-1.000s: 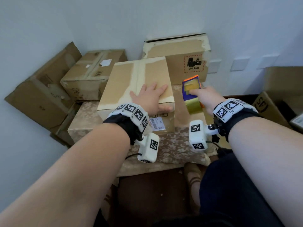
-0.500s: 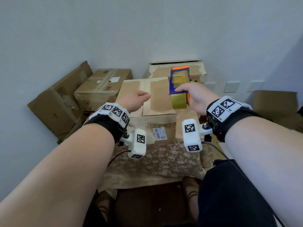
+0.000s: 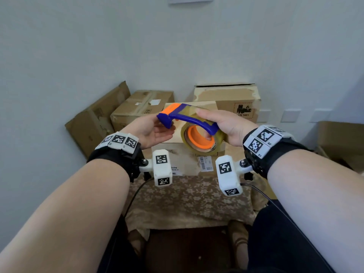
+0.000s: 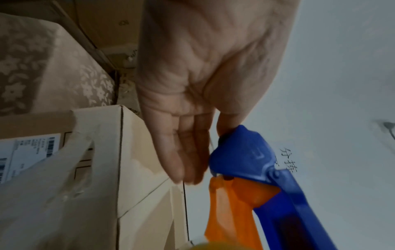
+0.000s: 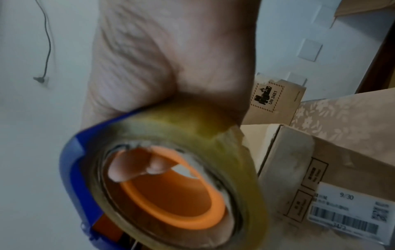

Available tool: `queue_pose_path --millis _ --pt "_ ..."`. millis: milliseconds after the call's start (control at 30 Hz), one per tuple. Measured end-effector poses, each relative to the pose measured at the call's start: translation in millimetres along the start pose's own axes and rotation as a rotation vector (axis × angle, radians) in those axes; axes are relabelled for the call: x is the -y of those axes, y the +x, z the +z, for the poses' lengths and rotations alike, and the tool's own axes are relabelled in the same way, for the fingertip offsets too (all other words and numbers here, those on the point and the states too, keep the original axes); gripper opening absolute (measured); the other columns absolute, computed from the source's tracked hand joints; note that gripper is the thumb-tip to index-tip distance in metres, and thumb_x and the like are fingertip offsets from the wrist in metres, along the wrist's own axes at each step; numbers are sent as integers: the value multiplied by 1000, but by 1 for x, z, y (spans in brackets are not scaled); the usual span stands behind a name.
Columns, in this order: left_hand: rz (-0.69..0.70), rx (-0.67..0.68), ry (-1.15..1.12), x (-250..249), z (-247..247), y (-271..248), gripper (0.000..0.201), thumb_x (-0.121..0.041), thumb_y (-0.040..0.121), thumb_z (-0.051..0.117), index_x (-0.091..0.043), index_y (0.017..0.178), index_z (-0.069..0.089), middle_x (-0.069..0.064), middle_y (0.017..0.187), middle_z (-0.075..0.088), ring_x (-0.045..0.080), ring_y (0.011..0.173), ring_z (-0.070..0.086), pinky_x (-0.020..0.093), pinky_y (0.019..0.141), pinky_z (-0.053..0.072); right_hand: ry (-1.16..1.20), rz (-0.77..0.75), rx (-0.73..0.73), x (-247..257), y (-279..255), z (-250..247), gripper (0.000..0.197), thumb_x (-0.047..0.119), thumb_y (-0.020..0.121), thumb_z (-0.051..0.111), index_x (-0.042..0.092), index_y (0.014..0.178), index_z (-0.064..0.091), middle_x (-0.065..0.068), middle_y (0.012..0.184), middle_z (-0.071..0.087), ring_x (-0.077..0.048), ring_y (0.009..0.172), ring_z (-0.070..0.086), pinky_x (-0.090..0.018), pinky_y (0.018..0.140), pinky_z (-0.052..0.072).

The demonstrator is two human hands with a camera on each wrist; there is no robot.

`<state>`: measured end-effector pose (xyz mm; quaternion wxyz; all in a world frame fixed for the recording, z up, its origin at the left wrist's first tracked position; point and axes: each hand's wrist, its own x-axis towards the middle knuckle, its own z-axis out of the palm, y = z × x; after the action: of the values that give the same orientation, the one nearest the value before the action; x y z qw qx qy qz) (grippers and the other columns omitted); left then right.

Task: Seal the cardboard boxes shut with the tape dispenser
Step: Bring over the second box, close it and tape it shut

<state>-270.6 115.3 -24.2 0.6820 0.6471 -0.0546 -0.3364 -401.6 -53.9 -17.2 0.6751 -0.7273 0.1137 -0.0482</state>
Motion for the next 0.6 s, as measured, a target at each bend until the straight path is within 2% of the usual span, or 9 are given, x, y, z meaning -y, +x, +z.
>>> queue_pose_path --millis 67,133,267,367,400,500,600 --pt "-1 -9 -62 0 -4 -3 27 -25 100 44 -5 99 61 11 77 70 19 80 64 30 65 56 -17 -13 7 0 0 2 24 38 91 59 16 81 63 3 52 59 -9 47 53 -19 48 47" --pt "-15 -23 -68 1 -8 -4 21 -16 100 42 -5 100 60 7 67 71 16 78 63 24 56 57 -34 -15 7 -1 0 3 24 39 90 60 17 84 65 4 55 61 -8 48 55 -18 49 48" --pt "-17 -98 -41 3 -11 -4 18 -12 99 46 -7 87 58 4 58 68 13 71 60 20 49 55 -72 -10 -48 -4 3 4 31 46 84 66 16 86 68 -1 68 68 -12 58 60 -22 60 51" --pt "-5 -180 5 3 -14 0 18 -8 98 46 -7 83 56 1 51 64 9 54 61 17 45 52 -109 -13 -125 -6 6 7 35 52 80 69 17 83 70 -2 73 71 -12 62 62 -24 67 48" --pt "-2 -202 28 3 -14 1 18 -7 98 47 -6 82 56 1 51 63 8 49 60 16 45 52 -97 -12 -140 -5 7 8 33 50 81 69 18 83 70 -1 72 71 -11 62 62 -24 67 47" --pt "6 -272 97 0 -19 5 18 -9 95 53 -7 77 56 1 52 59 6 48 56 14 42 48 -66 -21 -163 2 8 13 26 43 85 67 17 86 69 1 69 70 -11 61 62 -23 65 48" --pt "21 -366 145 -6 -32 10 21 -12 96 54 -10 75 55 -3 44 55 3 41 51 13 37 45 -73 -7 -178 8 8 9 29 40 85 68 13 94 71 -4 74 71 -17 65 63 -27 72 52"
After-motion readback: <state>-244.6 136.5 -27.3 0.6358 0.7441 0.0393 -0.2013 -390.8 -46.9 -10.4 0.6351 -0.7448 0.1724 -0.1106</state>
